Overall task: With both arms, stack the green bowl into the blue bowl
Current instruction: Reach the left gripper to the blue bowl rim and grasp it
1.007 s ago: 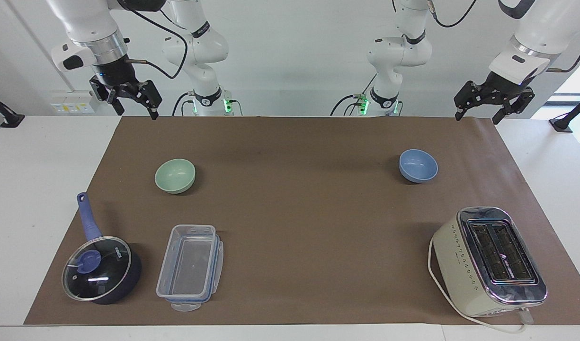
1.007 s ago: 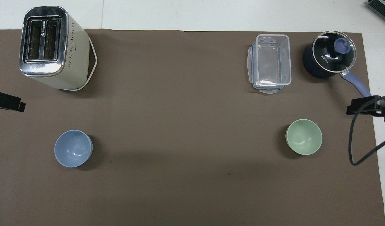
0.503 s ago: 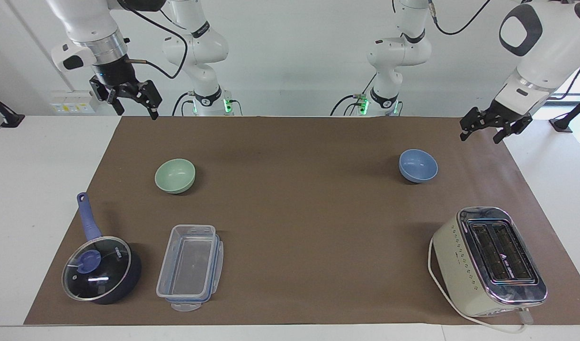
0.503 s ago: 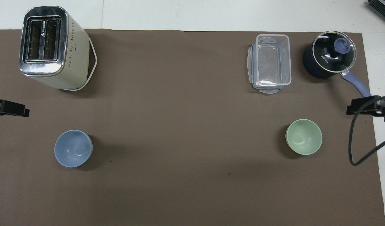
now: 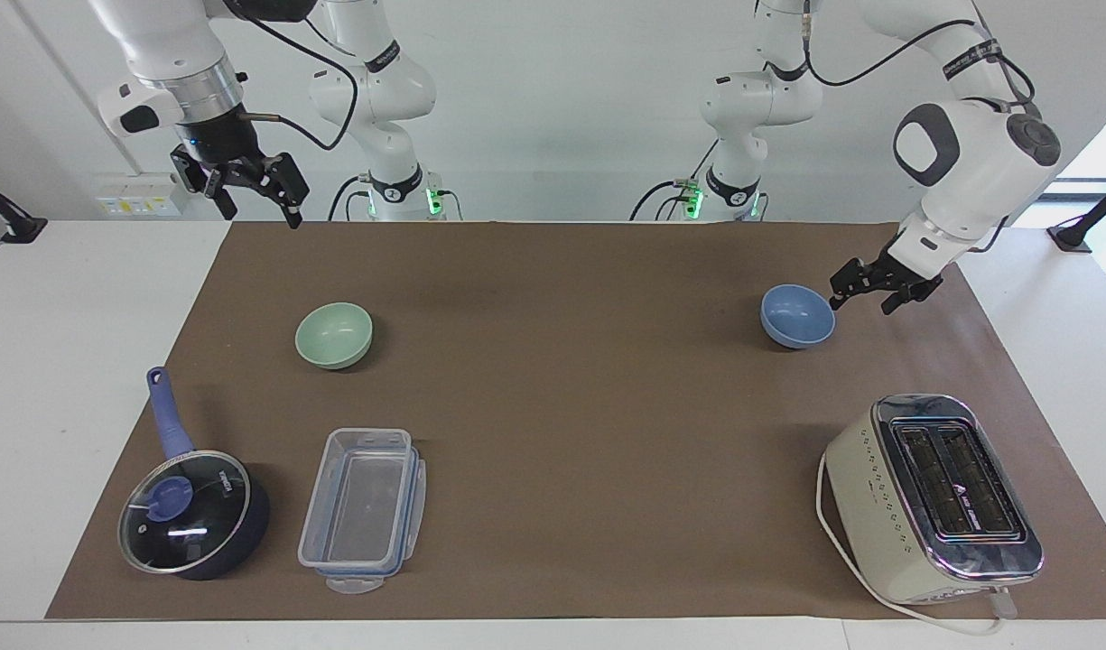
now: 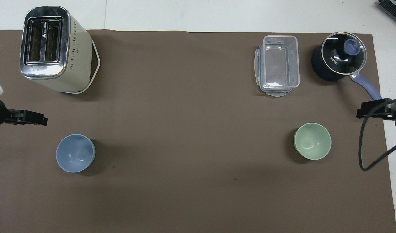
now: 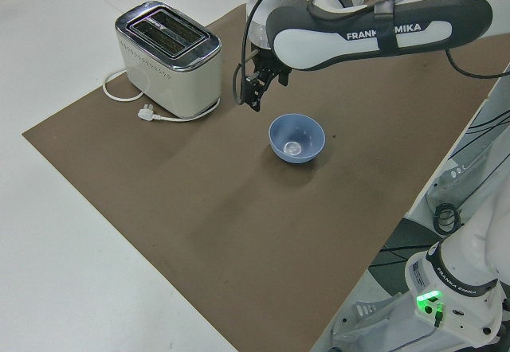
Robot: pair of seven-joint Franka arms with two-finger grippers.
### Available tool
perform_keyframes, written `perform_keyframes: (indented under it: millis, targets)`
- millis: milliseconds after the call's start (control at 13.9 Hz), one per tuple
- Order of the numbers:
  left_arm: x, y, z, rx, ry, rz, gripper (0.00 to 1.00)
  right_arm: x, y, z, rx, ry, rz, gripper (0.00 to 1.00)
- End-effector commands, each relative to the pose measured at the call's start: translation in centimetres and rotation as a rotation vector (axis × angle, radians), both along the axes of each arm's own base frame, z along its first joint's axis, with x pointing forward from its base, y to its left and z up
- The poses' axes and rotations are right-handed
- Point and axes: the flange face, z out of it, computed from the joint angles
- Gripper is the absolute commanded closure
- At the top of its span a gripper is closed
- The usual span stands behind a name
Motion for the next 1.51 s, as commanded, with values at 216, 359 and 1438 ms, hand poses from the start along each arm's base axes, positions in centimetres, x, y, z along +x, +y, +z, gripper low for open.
perform_keyframes:
  millis: [216, 359, 1438]
  targets:
    - [-3.5, 4.2, -5.1, -0.03, 0.006, 0.021, 0.21, -0.2, -0.2, 0.2, 0.021, -0.005, 0.018, 0.0]
    - [-4.4, 4.5, -5.8, -0.035, 0.017, 0.028, 0.36, -0.2, -0.2, 0.2, 0.021, -0.005, 0.018, 0.0]
    - [-6.5, 3.9, -7.5, -0.096, 0.086, 0.066, 1.0, -0.2, -0.2, 0.2, 0.021, -0.005, 0.018, 0.0]
